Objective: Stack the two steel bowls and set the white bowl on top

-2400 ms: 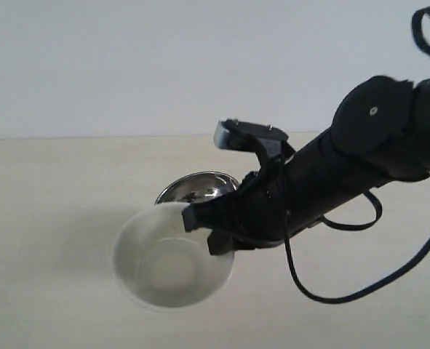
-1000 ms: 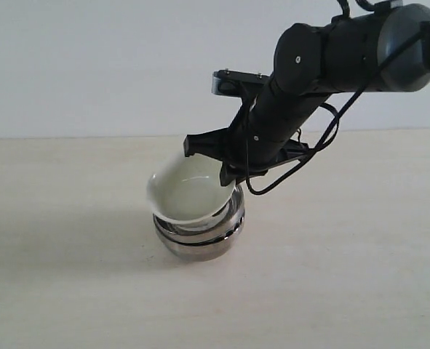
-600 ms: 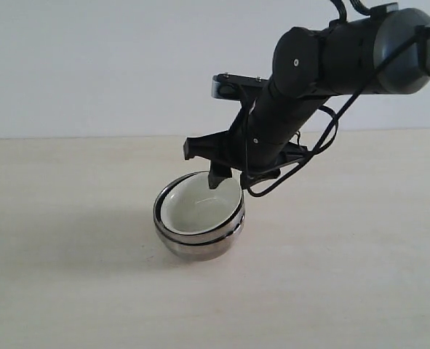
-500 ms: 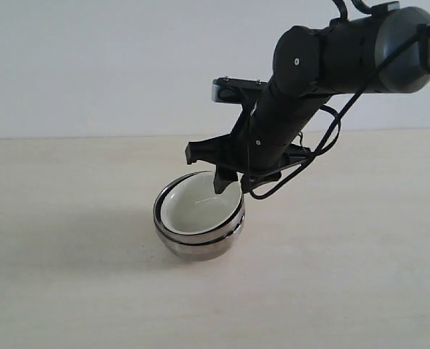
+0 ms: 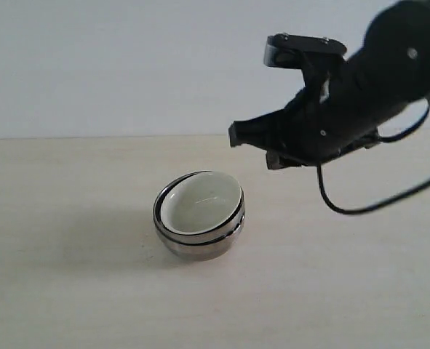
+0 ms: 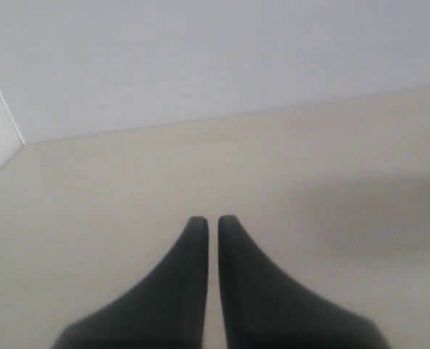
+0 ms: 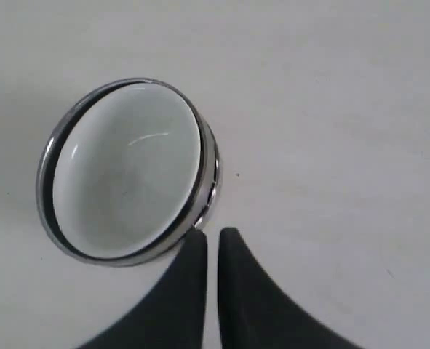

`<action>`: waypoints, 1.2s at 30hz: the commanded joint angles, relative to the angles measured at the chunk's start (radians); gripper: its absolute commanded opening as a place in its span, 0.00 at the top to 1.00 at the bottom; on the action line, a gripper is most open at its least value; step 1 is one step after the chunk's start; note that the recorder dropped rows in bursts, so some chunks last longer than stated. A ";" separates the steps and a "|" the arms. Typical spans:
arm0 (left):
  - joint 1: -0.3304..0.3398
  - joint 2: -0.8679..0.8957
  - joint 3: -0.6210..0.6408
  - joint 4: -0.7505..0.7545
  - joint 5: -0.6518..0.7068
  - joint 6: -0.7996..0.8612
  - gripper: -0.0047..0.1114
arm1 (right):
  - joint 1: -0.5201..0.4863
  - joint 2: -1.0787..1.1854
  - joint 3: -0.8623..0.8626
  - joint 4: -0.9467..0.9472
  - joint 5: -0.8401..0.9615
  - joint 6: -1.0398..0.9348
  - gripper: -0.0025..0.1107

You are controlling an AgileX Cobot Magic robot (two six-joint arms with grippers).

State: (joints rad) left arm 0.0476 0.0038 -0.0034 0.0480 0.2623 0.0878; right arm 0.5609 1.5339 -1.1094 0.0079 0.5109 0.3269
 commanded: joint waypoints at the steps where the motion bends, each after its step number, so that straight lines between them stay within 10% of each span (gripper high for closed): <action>1: 0.000 -0.004 0.003 -0.007 -0.007 -0.010 0.93 | -0.003 -0.147 0.226 0.001 -0.191 0.006 0.98; 19: 0.000 -0.004 0.003 -0.007 -0.007 -0.010 0.93 | -0.003 -0.737 0.925 0.114 -0.808 0.012 0.98; 36: 0.000 -0.004 0.003 -0.007 -0.007 -0.010 0.93 | -0.003 -0.755 0.960 0.143 -0.708 0.117 0.98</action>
State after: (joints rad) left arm 0.0476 0.0038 -0.0034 0.0480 0.2623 0.0878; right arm 0.5609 0.7830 -0.1529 0.1588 -0.1985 0.4456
